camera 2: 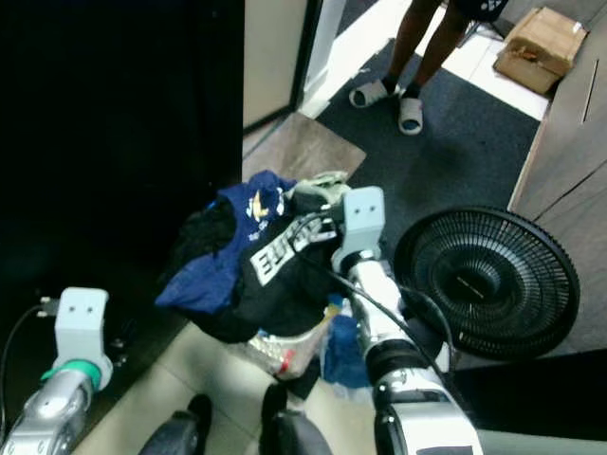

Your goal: Clothes washing

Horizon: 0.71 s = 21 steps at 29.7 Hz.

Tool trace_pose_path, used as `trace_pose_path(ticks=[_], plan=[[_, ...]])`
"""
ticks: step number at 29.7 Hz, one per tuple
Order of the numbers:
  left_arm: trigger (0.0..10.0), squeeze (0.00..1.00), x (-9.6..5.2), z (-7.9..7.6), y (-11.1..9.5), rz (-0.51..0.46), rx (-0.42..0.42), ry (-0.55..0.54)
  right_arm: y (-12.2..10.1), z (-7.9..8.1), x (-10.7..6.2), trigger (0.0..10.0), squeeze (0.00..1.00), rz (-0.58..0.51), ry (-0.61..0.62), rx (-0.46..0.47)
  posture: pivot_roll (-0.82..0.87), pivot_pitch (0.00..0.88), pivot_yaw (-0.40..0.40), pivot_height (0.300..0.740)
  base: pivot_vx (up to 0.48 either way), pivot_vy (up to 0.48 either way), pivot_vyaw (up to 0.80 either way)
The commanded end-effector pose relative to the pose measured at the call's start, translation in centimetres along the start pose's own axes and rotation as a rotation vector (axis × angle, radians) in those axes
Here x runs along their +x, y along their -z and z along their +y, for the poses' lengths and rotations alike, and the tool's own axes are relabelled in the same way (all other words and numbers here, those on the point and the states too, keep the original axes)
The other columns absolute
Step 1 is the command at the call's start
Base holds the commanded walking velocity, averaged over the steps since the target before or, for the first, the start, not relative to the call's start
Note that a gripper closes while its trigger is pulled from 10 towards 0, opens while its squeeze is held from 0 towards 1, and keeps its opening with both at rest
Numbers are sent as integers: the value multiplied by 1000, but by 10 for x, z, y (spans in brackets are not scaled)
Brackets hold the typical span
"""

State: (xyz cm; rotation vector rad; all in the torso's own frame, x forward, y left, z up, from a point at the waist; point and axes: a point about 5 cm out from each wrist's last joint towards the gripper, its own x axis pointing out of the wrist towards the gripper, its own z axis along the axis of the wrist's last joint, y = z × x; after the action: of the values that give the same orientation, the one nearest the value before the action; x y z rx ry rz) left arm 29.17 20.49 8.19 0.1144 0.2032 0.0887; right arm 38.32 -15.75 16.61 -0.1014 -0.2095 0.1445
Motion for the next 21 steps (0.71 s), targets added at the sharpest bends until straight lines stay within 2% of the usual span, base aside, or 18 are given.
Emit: trace_pose_path(ticks=[1,4,6,7,8,9,10,14,16,19,21], plan=[[10000,0,-3,-6,15,51,12,28,35,3,-18,10000,0,150,-7,-6,102,295,-1,740,0,0,0],[10000,0,-2,-10,14,50,16,46,57,11,-31,10000,0,246,-14,-53,101,302,6,740,0,0,0],[10000,0,-2,-12,14,50,19,55,70,15,-39,10000,0,314,-19,-31,108,310,12,740,0,0,0],[10000,0,-2,-12,14,50,19,55,70,15,-39,10000,0,314,-19,-31,108,310,12,740,0,0,0],[10000,0,-2,-11,14,50,23,58,76,16,-42,10000,925,349,-10,-18,119,316,16,740,0,0,0],[10000,0,-3,-11,15,51,26,60,80,16,-45,10000,925,375,2,-3,119,316,16,740,0,0,0],[10000,0,-5,-9,16,54,29,58,82,15,-46,10000,1000,394,24,9,133,321,17,740,0,0,0],[10000,0,-7,-6,19,58,34,54,82,10,-46,10000,1000,407,76,31,137,321,16,740,0,0,0],[10000,0,-10,-1,22,65,40,44,69,-2,-37,10000,1000,337,156,32,145,320,12,740,0,0,0],[10000,0,-11,0,24,67,41,41,63,-8,-34,10000,1000,302,184,29,145,320,12,740,0,0,0],[10000,0,-11,-1,25,70,41,40,44,-21,-26,10000,1000,196,229,-9,134,316,6,740,0,0,0]])
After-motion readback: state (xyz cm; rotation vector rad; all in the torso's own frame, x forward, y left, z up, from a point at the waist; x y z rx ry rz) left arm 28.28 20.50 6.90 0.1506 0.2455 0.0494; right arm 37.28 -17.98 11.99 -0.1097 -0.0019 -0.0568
